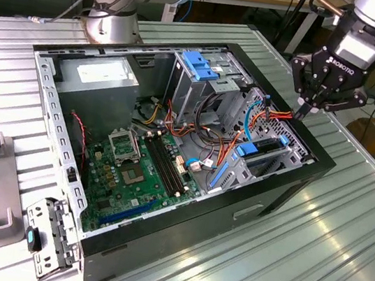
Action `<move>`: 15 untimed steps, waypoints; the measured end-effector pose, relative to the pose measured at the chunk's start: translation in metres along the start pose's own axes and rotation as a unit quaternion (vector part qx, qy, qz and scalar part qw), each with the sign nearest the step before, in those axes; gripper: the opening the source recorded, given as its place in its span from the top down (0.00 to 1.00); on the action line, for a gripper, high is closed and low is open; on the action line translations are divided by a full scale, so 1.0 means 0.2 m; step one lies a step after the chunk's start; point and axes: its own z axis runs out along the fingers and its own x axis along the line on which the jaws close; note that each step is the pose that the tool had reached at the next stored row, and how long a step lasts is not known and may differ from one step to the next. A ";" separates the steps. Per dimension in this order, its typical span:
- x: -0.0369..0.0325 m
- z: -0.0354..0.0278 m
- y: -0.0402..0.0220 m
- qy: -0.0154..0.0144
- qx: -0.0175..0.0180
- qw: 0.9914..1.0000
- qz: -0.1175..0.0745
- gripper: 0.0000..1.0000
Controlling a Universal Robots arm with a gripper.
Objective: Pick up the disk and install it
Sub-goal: 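Insert the first disk wire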
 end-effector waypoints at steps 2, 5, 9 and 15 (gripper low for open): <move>0.001 0.000 -0.012 0.000 0.000 1.000 -0.005 0.89; 0.008 0.003 -0.033 0.000 0.001 1.000 -0.019 0.89; 0.001 0.006 -0.054 0.000 0.001 0.999 -0.036 0.83; -0.045 0.015 -0.096 0.000 0.002 0.999 -0.046 0.69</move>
